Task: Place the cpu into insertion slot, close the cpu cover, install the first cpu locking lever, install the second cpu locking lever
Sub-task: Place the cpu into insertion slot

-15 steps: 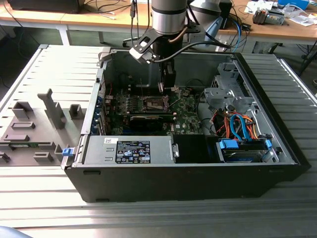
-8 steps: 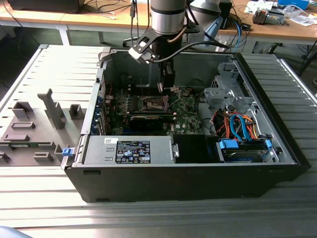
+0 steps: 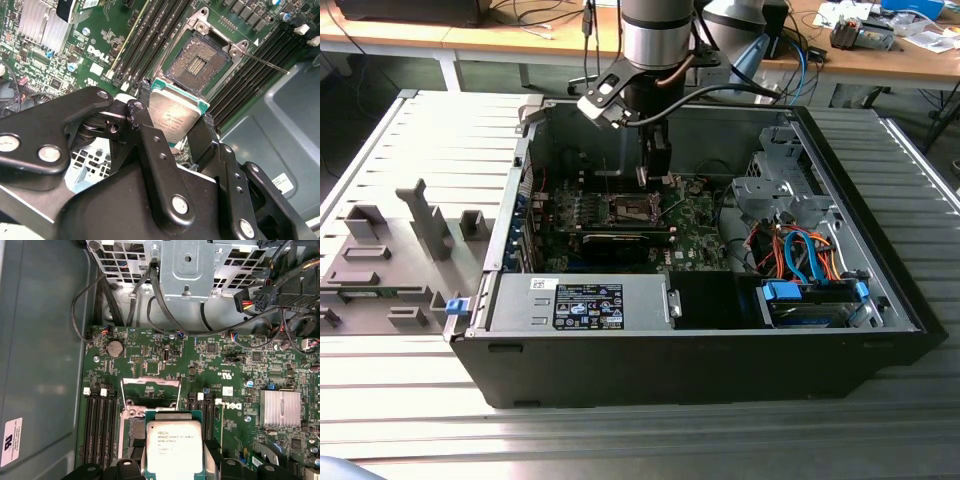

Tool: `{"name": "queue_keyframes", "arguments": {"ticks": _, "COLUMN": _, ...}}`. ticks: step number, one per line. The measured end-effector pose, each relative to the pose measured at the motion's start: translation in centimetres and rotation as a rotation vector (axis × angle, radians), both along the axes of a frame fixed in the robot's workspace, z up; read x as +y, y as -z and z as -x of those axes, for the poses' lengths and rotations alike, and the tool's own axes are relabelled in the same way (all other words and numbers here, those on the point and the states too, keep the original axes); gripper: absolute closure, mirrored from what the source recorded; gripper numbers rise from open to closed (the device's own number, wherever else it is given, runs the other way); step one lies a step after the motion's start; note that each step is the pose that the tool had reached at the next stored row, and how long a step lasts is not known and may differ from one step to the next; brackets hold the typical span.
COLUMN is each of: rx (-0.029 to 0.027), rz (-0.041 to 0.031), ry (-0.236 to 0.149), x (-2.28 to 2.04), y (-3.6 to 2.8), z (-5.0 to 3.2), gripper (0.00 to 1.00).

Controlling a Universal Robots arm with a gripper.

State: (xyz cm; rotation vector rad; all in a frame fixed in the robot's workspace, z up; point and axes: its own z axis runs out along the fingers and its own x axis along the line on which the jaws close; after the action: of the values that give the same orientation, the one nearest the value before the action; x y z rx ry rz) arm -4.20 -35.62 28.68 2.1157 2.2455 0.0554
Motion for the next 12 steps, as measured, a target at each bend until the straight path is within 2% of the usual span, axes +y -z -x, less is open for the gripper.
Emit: {"name": "queue_keyframes", "arguments": {"ticks": 12, "rx": 0.0000, "rz": 0.0000, "ry": 0.000, "x": 0.00, "y": 0.02, "z": 0.32, "gripper": 0.46}}
